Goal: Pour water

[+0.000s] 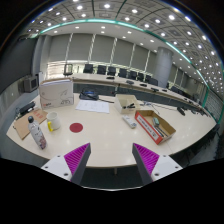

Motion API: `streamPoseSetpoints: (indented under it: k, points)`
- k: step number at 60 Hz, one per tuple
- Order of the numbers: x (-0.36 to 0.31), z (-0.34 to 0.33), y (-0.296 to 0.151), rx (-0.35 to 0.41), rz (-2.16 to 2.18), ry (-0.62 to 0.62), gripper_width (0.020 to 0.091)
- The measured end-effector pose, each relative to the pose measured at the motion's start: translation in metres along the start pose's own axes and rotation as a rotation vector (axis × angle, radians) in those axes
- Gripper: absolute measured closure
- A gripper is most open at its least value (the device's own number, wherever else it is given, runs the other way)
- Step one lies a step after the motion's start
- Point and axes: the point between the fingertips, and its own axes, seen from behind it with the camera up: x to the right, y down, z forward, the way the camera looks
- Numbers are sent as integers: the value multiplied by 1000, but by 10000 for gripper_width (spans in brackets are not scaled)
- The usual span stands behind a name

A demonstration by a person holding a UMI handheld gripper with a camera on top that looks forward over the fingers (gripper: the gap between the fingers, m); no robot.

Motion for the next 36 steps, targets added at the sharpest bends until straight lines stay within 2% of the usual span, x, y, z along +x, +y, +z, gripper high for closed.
streamPoseSetpoints:
  k: [8,9,10,20,31,36]
  points:
    - [-39,-3,5,-6,-7,-27,242]
    - [-25,-6,3,-5,-10,-36,242]
    - [-52,-4,5,-1,-8,-42,240]
    - [-142,-9,10,31,-22,-140,241]
    - [-264,-6,16,89,-5,-294,240]
    - [-308,8,19,132,-20,-321,242]
